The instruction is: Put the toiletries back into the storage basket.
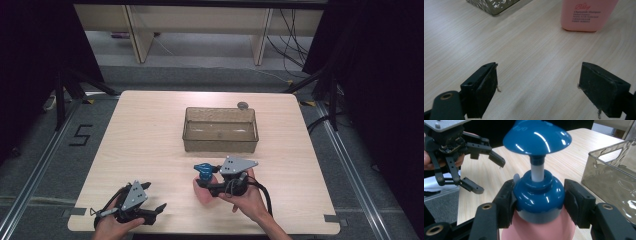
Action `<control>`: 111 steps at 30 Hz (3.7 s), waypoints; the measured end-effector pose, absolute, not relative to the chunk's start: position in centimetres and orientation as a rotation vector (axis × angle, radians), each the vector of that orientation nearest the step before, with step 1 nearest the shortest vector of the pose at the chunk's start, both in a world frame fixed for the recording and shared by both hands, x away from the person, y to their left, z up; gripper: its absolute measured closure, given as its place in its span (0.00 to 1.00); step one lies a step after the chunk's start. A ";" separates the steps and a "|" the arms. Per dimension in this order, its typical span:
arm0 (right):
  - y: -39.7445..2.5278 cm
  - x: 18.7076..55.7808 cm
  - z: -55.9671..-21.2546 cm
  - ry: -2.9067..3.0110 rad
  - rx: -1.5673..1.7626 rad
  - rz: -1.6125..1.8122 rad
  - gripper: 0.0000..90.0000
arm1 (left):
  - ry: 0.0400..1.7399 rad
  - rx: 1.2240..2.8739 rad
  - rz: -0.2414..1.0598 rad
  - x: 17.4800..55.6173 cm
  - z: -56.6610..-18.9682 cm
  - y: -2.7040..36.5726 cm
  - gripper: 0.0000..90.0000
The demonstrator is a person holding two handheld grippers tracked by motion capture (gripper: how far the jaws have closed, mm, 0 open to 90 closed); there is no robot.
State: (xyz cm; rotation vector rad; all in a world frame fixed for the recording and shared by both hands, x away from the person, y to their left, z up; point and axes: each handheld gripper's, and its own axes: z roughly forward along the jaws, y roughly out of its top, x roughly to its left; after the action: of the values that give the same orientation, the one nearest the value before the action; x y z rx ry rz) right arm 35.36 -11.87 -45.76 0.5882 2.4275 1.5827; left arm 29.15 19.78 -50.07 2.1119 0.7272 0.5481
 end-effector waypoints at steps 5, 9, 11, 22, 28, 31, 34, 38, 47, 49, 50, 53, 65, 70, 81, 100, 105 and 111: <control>-11.6 34.9 -45.4 2.361 0.549 1.554 0.60 | 0.725 2.115 0.542 29.2 -50.2 19.7 0.17; -11.4 34.8 -45.3 2.369 0.576 1.553 0.60 | 0.732 2.118 0.538 29.2 -50.1 19.8 0.17; -11.3 34.8 -45.2 2.361 0.561 1.550 0.60 | 0.728 2.128 0.554 29.2 -50.2 19.9 0.17; -11.2 35.6 -43.8 2.329 0.571 1.553 0.60 | 0.739 2.097 0.536 29.2 -50.2 19.8 0.17; -11.4 36.3 -43.2 2.311 0.599 1.560 0.60 | 0.737 2.096 0.540 29.2 -50.2 19.8 0.17; -11.5 36.6 -43.0 2.314 0.621 1.554 0.60 | 0.726 2.114 0.544 29.2 -50.1 19.9 0.17; -11.9 37.0 -42.6 2.288 0.665 1.556 0.60 | 0.737 2.094 0.541 29.2 -50.2 19.8 0.17; -12.1 37.4 -42.2 2.268 0.656 1.545 0.60 | 0.727 2.114 0.543 29.2 -50.1 19.9 0.17; -12.5 38.1 -41.8 2.280 0.692 1.524 0.60 | 0.724 2.124 0.552 29.2 -50.1 20.0 0.17; -12.6 38.2 -41.7 2.279 0.693 1.531 0.60 | 0.734 2.108 0.550 29.2 -50.1 19.9 0.17; -12.7 38.3 -41.6 2.262 0.697 1.520 0.60 | 0.730 2.121 0.556 29.2 -50.0 20.0 0.17; -12.7 38.4 -41.5 2.256 0.711 1.535 0.60 | 0.730 2.113 0.548 29.2 -50.1 19.9 0.17; -13.0 39.4 -40.5 2.227 0.747 1.535 0.60 | 0.732 2.110 0.551 29.2 -50.1 19.9 0.17; -13.2 39.8 -40.1 2.222 0.774 1.536 0.60 | 0.735 2.108 0.555 29.2 -50.1 19.9 0.17; -14.2 40.4 -38.6 2.178 0.781 1.542 0.60 | 0.739 2.106 0.542 29.2 -50.2 19.9 0.17; -15.7 42.6 -37.2 2.073 0.827 1.506 0.60 | 0.746 2.096 0.544 29.2 -50.2 20.0 0.17; -16.2 43.3 -36.8 2.056 0.858 1.507 0.60 | 0.737 2.124 0.545 29.3 -50.1 20.2 0.17; -16.7 43.9 -36.5 2.030 0.869 1.508 0.60 | 0.736 2.123 0.548 29.3 -50.1 20.2 0.17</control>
State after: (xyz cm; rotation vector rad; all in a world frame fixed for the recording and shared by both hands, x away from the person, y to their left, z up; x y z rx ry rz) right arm 43.90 -16.73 -36.50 0.8685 2.0297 1.5079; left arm 29.33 20.22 -50.09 2.1225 0.7362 0.5477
